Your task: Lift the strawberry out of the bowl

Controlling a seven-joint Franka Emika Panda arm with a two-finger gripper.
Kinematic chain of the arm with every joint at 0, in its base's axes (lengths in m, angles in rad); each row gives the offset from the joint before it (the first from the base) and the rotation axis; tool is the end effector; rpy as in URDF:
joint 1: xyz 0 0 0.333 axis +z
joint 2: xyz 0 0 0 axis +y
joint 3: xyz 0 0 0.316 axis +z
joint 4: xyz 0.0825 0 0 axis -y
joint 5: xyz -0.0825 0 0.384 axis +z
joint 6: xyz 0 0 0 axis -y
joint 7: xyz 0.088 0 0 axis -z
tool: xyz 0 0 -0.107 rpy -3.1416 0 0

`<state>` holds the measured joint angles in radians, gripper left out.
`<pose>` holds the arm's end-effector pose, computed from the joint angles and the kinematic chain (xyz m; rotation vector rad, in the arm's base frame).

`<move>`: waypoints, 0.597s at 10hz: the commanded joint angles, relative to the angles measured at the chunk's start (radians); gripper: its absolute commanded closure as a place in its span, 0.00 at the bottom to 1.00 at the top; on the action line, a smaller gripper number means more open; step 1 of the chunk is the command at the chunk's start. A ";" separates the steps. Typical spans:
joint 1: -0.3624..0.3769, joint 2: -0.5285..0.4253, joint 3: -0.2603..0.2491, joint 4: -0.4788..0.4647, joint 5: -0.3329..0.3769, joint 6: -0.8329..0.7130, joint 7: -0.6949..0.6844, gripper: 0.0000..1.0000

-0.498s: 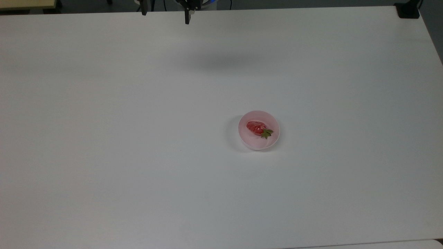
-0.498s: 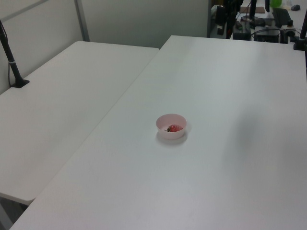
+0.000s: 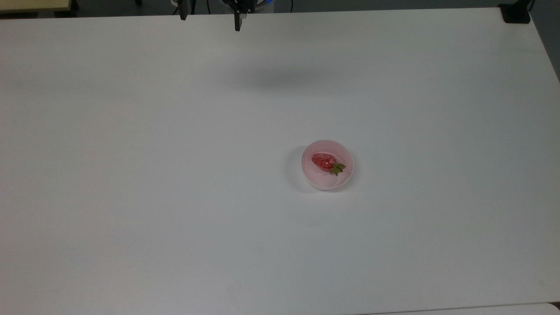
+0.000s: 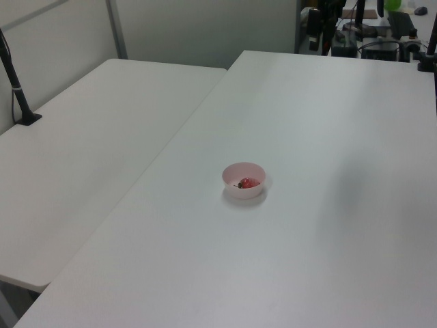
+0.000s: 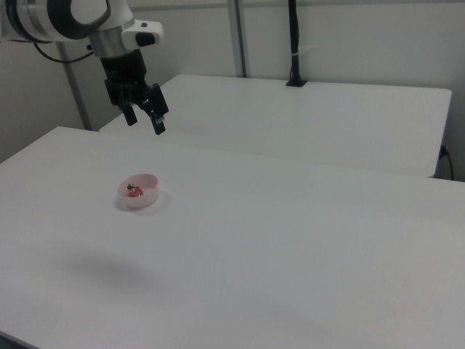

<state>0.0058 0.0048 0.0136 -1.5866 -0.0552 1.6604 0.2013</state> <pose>0.5648 0.0055 0.6226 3.0800 -0.2762 0.1155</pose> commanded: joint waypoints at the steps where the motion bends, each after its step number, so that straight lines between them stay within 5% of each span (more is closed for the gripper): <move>1: -0.001 -0.020 -0.007 -0.032 0.026 0.036 -0.023 0.00; 4: -0.001 -0.020 -0.007 -0.032 0.026 0.036 -0.025 0.00; 6: 0.005 0.016 -0.007 -0.032 0.023 0.029 -0.232 0.00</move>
<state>0.0058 0.0081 0.0136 -1.5891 -0.0552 1.6604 0.1611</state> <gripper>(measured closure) 0.000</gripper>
